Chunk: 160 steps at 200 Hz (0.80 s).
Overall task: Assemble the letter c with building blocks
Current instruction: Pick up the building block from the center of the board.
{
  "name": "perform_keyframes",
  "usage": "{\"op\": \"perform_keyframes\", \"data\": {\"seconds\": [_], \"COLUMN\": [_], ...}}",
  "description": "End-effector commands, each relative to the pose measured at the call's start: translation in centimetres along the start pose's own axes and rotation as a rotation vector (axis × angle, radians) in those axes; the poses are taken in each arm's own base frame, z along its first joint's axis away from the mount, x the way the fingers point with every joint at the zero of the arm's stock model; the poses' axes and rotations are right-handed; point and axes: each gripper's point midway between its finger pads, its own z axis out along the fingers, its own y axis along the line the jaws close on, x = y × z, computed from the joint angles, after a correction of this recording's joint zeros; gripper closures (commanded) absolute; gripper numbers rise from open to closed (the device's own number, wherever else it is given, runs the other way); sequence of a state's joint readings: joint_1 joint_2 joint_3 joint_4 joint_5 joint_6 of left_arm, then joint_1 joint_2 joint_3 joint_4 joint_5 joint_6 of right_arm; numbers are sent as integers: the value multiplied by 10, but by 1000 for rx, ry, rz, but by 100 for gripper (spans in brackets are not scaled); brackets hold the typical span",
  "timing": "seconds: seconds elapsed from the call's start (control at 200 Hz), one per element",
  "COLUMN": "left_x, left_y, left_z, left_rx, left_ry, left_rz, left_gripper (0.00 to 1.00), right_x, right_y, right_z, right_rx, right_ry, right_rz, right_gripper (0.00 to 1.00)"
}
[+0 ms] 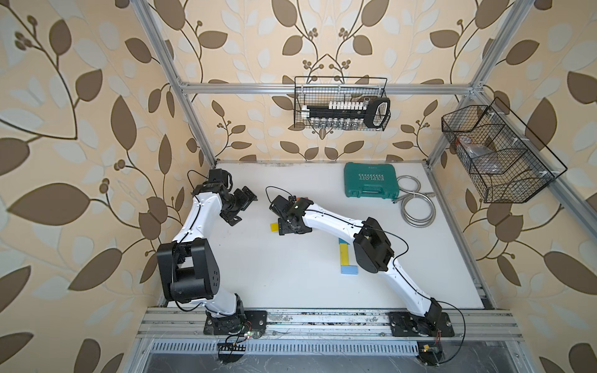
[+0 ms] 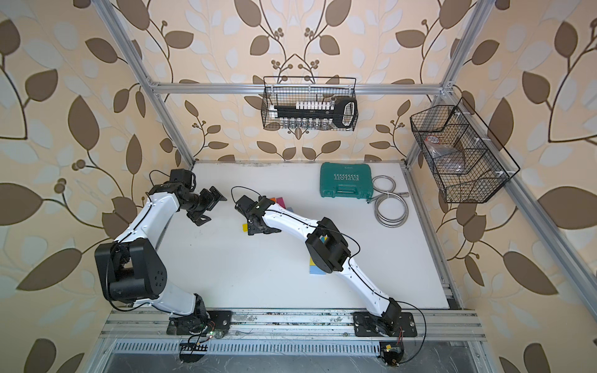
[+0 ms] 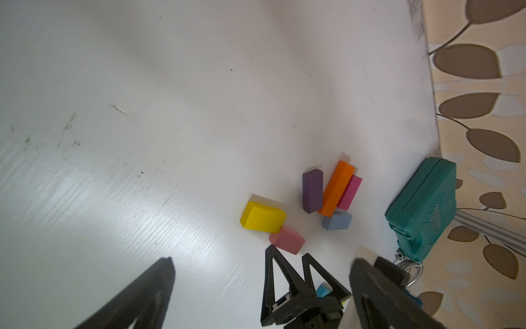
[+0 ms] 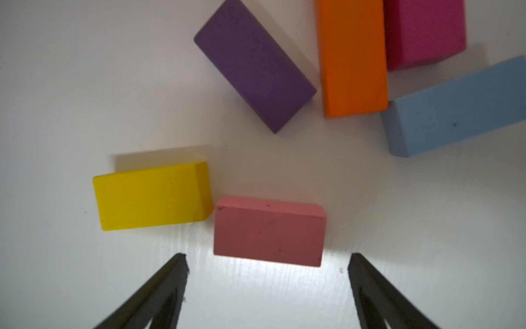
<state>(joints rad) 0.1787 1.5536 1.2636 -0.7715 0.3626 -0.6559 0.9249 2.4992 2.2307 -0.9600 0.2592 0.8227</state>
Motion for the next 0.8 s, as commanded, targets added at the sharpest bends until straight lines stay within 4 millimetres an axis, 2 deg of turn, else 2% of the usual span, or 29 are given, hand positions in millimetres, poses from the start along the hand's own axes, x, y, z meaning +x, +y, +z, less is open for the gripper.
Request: {"op": "perform_keyframes", "data": {"seconds": [0.0, 0.235, 0.41, 0.5, 0.61, 0.725, 0.795], "left_x": [-6, -5, -3, -2, 0, 2, 4], "left_y": [-7, -8, -9, -8, -6, -7, -8], "left_z": [-2, 0, 1, 3, 3, 2, 2], "left_rx": [43, 60, 69, 71, 68, 78, 84], "left_ry": [0, 13, 19, 25, 28, 30, 37], "left_rz": [2, -11, -14, -18, -20, -19, -15], "left_gripper": [1, 1, 1, 1, 1, 1, 1], "right_x": [-1, -3, -4, -5, -7, -12, -17], "right_y": [-3, 0, -2, -3, -3, -4, -5], "right_z": [10, 24, 29, 32, 27, 11, -4], "right_rx": [43, 57, 62, 57, 50, 32, 16], "right_ry": [-18, -26, -26, -20, -22, -41, -60], "right_rz": [5, 13, 31, 42, 39, 27, 20], "right_gripper": [13, 15, 24, 31, 48, 62, 65]}}
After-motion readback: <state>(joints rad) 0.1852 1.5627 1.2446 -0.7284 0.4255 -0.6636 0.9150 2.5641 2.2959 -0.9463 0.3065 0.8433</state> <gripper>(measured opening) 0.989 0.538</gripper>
